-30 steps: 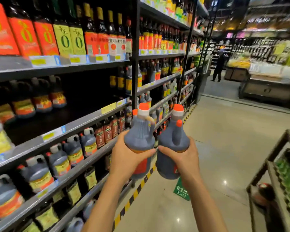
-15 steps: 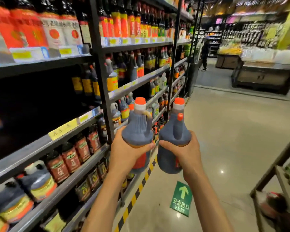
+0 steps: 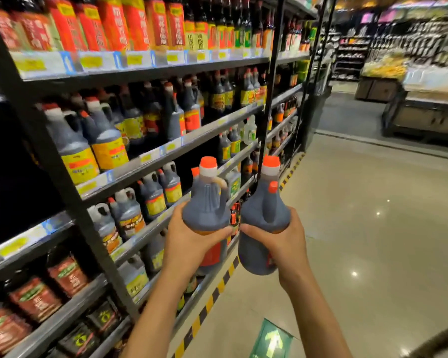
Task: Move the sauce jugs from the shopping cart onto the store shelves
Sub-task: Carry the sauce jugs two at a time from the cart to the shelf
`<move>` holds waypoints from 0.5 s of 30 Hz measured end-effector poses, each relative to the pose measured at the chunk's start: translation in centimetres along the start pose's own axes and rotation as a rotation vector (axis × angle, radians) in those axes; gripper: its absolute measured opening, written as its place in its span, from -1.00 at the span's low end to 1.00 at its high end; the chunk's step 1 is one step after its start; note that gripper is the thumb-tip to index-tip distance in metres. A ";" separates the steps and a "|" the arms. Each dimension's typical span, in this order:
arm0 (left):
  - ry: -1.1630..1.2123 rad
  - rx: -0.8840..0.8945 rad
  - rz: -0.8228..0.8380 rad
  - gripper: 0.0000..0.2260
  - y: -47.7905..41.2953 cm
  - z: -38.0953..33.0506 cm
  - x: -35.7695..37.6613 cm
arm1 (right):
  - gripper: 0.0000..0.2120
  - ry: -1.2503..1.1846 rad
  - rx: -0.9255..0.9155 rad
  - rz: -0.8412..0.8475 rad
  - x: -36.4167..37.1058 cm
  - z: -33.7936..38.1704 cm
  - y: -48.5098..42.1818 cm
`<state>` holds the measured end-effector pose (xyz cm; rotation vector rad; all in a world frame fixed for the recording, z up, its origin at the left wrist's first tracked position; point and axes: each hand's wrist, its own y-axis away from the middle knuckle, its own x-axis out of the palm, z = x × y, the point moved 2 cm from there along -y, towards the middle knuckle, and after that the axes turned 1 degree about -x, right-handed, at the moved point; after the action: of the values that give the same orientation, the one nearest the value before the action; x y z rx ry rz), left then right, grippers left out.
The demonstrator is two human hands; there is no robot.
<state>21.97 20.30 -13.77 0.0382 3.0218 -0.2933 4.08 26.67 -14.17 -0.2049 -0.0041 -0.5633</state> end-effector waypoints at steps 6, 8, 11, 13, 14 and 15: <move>0.032 0.004 0.003 -0.31 -10.1 2.8 8.2 | -0.38 0.013 0.001 0.023 -1.9 -3.7 -12.1; 0.024 0.033 0.012 -0.40 -14.3 3.2 11.1 | -0.44 0.026 -0.012 0.036 -2.3 -4.3 -16.7; 0.020 0.047 -0.007 -0.42 -20.2 3.1 15.4 | -0.49 0.046 -0.039 0.067 -2.8 -4.6 -23.5; 0.030 0.041 -0.011 -0.35 -23.6 3.0 18.0 | -0.44 0.051 -0.049 0.062 -3.1 -4.9 -27.5; 0.028 0.038 -0.007 -0.34 -25.0 2.9 19.0 | -0.42 0.055 -0.049 0.060 -3.1 -5.1 -29.3; 0.019 0.038 -0.006 -0.34 -26.3 2.9 20.0 | -0.44 0.057 -0.049 0.062 -3.1 -5.4 -31.1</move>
<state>1.51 -5.74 -13.71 0.0349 3.0357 -0.3535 -15.29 1.60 -13.71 -0.2356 0.0710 -0.5074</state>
